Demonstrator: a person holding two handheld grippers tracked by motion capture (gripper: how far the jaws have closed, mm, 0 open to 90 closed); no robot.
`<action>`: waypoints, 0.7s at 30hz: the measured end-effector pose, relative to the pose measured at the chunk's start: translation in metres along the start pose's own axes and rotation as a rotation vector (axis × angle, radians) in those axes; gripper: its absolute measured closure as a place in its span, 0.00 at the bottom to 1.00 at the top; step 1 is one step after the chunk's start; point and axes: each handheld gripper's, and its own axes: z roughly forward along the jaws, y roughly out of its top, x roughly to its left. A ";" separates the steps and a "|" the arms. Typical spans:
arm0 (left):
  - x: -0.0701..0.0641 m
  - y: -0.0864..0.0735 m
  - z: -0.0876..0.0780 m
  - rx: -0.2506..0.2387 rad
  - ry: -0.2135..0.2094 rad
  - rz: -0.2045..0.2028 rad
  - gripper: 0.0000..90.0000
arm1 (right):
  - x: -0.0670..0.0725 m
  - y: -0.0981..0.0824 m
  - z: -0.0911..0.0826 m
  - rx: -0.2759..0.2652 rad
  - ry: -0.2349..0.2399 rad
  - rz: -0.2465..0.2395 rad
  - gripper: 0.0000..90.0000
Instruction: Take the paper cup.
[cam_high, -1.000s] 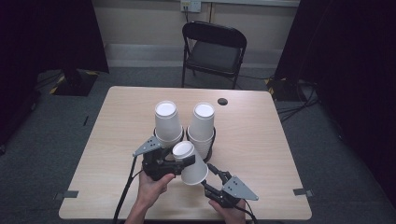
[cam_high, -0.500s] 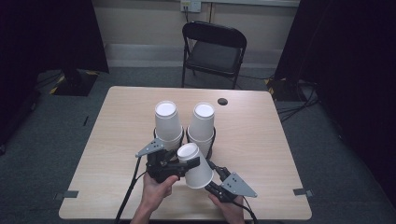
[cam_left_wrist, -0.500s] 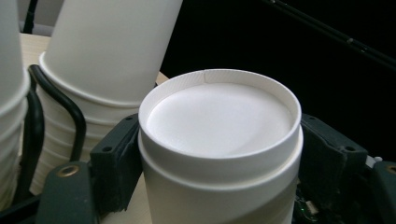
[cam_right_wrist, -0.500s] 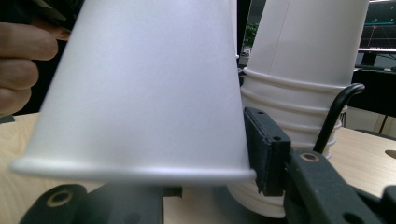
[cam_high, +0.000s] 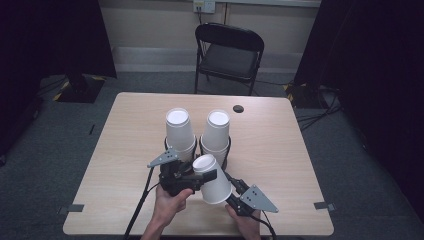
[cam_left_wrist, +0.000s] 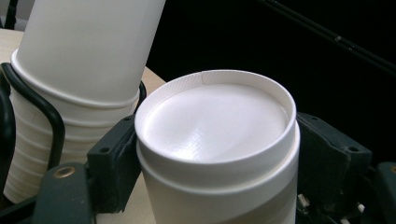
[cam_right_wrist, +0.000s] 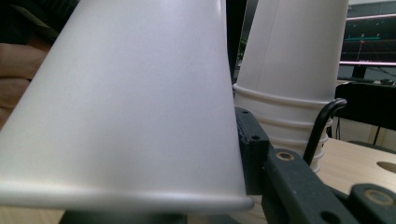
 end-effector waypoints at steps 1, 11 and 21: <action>0.001 0.000 -0.001 0.004 0.003 0.004 0.23 | 0.000 0.000 -0.001 -0.007 -0.005 0.003 0.86; 0.002 0.000 -0.002 -0.002 0.024 0.024 0.17 | -0.001 0.004 -0.005 -0.029 -0.003 0.004 0.92; 0.003 0.001 -0.006 -0.014 0.036 0.044 0.14 | -0.003 0.008 -0.004 -0.026 -0.001 0.006 0.93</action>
